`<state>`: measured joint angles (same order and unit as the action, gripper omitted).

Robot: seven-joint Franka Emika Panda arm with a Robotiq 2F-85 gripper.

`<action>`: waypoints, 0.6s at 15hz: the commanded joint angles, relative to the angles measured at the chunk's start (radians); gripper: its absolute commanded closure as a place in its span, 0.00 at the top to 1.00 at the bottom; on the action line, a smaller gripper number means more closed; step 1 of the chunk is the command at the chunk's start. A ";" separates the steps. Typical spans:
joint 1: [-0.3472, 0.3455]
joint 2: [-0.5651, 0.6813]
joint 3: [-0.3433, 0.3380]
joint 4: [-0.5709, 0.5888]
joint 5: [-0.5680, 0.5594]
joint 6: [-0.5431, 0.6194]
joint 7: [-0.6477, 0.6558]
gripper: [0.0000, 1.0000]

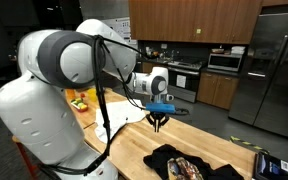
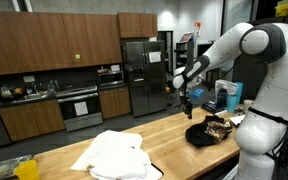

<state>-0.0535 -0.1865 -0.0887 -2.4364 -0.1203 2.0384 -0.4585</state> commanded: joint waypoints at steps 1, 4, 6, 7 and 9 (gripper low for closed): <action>0.006 -0.005 -0.003 0.001 -0.001 -0.005 0.004 0.19; 0.005 -0.004 -0.004 0.000 -0.001 -0.005 0.005 0.26; 0.005 -0.003 -0.005 0.000 -0.001 -0.005 0.005 0.51; 0.016 -0.022 -0.016 -0.014 0.032 0.003 -0.096 0.51; 0.020 -0.026 -0.020 -0.041 0.001 0.049 -0.199 0.62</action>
<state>-0.0469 -0.1898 -0.0900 -2.4414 -0.1119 2.0420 -0.5258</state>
